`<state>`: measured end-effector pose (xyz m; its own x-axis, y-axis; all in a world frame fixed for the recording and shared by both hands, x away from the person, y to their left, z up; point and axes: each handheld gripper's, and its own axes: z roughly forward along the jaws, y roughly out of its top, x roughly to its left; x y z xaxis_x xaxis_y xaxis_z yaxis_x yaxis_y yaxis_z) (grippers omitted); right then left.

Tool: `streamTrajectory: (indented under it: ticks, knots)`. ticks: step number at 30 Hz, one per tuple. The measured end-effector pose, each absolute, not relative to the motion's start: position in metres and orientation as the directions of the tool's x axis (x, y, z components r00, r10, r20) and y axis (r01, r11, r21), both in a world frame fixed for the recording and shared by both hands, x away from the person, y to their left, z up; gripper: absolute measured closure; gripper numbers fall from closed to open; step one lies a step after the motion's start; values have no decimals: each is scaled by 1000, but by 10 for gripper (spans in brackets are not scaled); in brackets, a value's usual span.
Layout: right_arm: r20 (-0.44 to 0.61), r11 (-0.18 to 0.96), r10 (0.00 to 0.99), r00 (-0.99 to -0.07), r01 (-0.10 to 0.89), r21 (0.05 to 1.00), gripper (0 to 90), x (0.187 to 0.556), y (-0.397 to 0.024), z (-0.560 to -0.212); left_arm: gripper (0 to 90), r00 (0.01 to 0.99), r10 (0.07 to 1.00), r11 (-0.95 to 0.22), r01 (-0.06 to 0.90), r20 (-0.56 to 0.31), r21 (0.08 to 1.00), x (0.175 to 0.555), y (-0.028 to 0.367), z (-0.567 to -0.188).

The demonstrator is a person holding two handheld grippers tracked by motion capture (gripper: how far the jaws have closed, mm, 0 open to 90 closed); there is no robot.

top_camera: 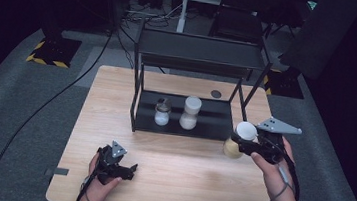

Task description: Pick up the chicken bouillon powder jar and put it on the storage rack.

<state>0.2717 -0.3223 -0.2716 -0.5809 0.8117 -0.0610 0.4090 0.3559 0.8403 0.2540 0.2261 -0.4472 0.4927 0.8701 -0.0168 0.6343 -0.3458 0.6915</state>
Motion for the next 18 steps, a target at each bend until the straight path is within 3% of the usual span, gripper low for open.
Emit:
streamTrajectory:
  ticks: [18]
  knots:
    - [-53,335,824,-564,411,848,335,321,-307,-280,6,493,870,-346,634,-17,691,254,226,-447]
